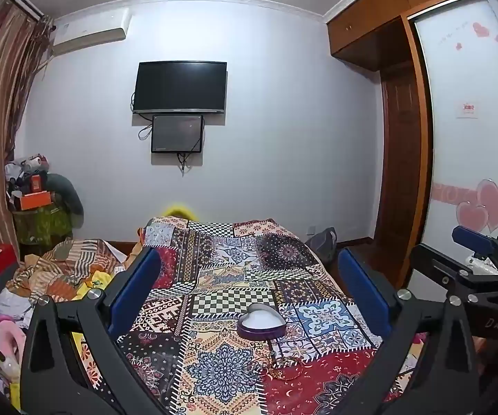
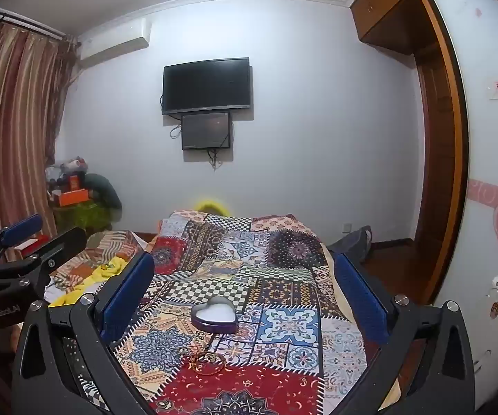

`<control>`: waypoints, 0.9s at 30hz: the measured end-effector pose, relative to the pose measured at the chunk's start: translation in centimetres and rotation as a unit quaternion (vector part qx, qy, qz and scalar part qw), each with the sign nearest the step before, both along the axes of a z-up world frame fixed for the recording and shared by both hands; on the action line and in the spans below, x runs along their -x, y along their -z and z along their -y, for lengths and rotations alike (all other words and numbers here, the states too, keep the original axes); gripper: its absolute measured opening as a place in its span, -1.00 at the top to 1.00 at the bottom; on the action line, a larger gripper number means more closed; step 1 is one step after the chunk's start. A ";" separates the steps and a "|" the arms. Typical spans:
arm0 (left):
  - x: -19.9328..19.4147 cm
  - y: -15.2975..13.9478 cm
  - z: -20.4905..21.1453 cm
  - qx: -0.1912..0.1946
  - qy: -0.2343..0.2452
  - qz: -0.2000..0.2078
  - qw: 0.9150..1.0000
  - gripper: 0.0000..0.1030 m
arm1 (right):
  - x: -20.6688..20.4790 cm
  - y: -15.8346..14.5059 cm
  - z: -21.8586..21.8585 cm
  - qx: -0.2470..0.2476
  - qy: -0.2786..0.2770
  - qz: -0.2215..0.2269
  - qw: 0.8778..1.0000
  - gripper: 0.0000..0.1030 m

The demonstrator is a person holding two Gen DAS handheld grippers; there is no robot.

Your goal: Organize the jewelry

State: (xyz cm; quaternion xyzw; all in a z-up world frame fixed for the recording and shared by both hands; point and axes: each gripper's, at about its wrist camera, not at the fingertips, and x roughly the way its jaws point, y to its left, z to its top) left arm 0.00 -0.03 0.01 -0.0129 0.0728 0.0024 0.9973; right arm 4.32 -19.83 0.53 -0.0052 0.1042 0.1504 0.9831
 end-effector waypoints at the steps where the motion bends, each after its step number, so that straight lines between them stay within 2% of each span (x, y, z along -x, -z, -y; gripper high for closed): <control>1: 0.0 0.0 0.0 0.001 0.000 0.000 1.000 -1.00 | 0.0 0.0 0.0 0.000 0.000 0.002 1.000 -1.00; 7: 0.7 -0.1 0.8 -0.001 -0.008 0.003 1.000 -1.00 | 0.0 0.1 -0.1 0.001 0.000 0.001 1.000 -1.00; 10: -0.1 0.8 -1.2 0.015 -0.012 -0.010 1.000 -1.00 | 0.1 0.1 -0.3 0.001 0.001 0.000 1.000 -1.00; 18: -0.1 1.0 -2.3 0.022 -0.011 -0.015 1.000 -1.00 | 0.3 0.2 -0.8 0.001 -0.001 -0.003 1.000 -1.00; 27: -0.5 0.9 -1.3 0.015 -0.011 -0.020 1.000 -1.00 | 0.3 0.3 -0.5 -0.001 -0.002 -0.006 1.000 -1.00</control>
